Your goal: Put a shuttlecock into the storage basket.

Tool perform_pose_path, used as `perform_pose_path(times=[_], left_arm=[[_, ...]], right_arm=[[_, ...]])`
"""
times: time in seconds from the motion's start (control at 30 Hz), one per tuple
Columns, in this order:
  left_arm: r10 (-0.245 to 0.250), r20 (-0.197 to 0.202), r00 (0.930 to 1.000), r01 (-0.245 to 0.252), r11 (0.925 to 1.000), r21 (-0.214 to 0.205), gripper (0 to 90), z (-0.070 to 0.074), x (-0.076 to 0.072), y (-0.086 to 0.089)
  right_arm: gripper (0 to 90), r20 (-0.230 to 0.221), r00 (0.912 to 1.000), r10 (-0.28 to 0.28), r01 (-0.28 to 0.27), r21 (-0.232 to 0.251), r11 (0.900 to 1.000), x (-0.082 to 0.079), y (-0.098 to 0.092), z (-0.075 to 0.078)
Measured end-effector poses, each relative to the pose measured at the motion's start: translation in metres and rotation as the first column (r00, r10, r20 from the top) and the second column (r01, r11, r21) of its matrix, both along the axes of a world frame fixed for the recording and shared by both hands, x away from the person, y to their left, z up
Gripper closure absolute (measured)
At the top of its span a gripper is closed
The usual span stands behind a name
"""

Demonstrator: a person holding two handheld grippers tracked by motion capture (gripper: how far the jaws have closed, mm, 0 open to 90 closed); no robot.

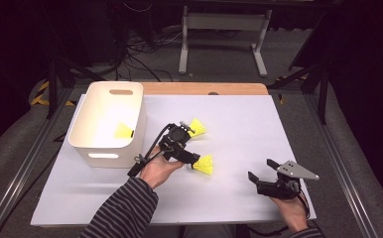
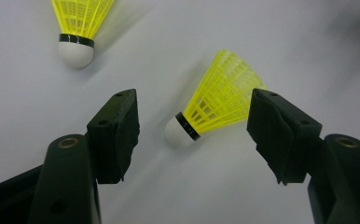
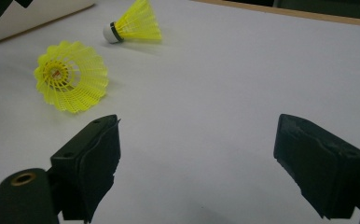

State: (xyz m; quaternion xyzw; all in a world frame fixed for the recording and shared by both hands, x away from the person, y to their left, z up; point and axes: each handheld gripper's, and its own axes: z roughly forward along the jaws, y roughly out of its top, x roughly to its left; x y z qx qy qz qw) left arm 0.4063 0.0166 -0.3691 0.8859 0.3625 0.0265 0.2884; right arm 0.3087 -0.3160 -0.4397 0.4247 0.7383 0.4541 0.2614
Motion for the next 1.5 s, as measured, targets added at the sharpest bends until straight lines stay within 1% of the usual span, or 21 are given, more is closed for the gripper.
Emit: perform_pose_path(times=[0.03,0.13,0.3,0.4,0.53,0.63,0.7,0.73,0.93,0.97,1.0,1.1,1.23,1.27,1.3,1.4,1.43,1.5], left_arm=[[-0.006,0.005,1.0,0.006,1.0,0.0,34.8,0.0,0.001,-0.001],[-0.005,-0.001,1.0,0.005,1.0,0.004,34.8,0.0,0.0,-0.003],[-0.014,-0.006,0.9999,0.014,0.9999,-0.002,34.7,-0.002,0.001,-0.009],[-0.016,-0.015,0.9998,0.017,0.9998,0.01,34.2,-0.003,0.001,-0.012],[-0.02,-0.021,0.9996,0.02,0.9997,0.01,34.2,-0.004,0.002,-0.016],[-0.025,-0.02,0.9995,0.025,0.9996,0.014,34.1,-0.005,0.002,-0.018],[-0.018,-0.028,0.9995,0.018,0.9997,0.017,34.1,-0.005,0.001,-0.02],[-0.027,-0.022,0.9994,0.027,0.9995,0.015,34.0,-0.006,0.002,-0.02],[-0.027,-0.029,0.9992,0.028,0.9995,0.013,33.5,-0.006,0.001,-0.025],[-0.03,-0.023,0.9993,0.03,0.9994,0.018,33.4,-0.007,0.001,-0.026],[-0.03,-0.028,0.9992,0.03,0.9994,0.019,33.3,-0.007,0.0,-0.027],[-0.037,-0.021,0.9991,0.037,0.9991,0.02,33.2,-0.007,0.0,-0.03],[-0.039,-0.029,0.9988,0.04,0.999,0.022,32.9,-0.008,-0.001,-0.035],[-0.043,-0.024,0.9988,0.044,0.9987,0.025,32.8,-0.009,-0.001,-0.036],[-0.039,-0.031,0.9988,0.04,0.9989,0.023,32.8,-0.009,-0.001,-0.037],[-0.039,-0.03,0.9988,0.04,0.9989,0.023,32.6,-0.01,-0.001,-0.041],[-0.046,-0.028,0.9985,0.047,0.9987,0.021,32.5,-0.011,0.0,-0.042],[-0.043,-0.031,0.9986,0.044,0.9987,0.027,32.5,-0.011,-0.001,-0.044]], right_arm=[[14.8,0.0,1.0,0.0,0.0,0.0,1.0,0.0,0.0,0.0],[14.8,-0.001,1.0,-0.001,0.001,0.001,1.0,0.0,0.0,0.0],[14.8,0.0,1.0,-0.001,0.001,0.002,1.0,0.0,0.0,0.0],[14.8,-0.001,1.0,-0.001,0.001,0.002,1.0,0.0,-0.001,0.0],[14.8,-0.001,1.0,-0.001,0.001,0.002,1.0,0.0,-0.001,0.0],[14.8,0.0,1.0,-0.001,0.001,0.003,1.0,0.0,-0.001,0.0],[14.8,0.0,1.0,-0.001,0.001,0.003,1.0,0.0,-0.001,0.0],[14.8,-0.001,1.0,-0.001,0.001,0.003,1.0,0.0,-0.001,0.0],[14.8,0.0,1.0,0.0,0.0,0.002,1.0,0.0,-0.001,0.0],[14.8,0.0,1.0,-0.001,0.001,0.003,1.0,0.0,-0.001,0.0],[14.8,-0.001,1.0,-0.001,0.001,0.003,1.0,0.0,-0.001,0.0],[14.8,0.0,1.0,0.0,0.0,0.002,1.0,0.0,-0.001,0.0],[14.8,-0.001,1.0,-0.001,0.001,0.003,1.0,0.0,-0.001,0.0],[14.8,-0.001,1.0,-0.001,0.001,0.002,1.0,0.0,-0.001,0.0],[14.8,-0.001,1.0,-0.001,0.001,0.002,1.0,0.0,-0.001,0.0],[14.8,-0.001,1.0,-0.001,0.001,0.003,1.0,0.0,-0.001,0.0],[14.8,-0.001,1.0,0.0,0.0,0.002,1.0,0.0,-0.001,0.0],[14.8,0.0,1.0,0.0,0.0,0.002,1.0,0.0,-0.001,0.0]])
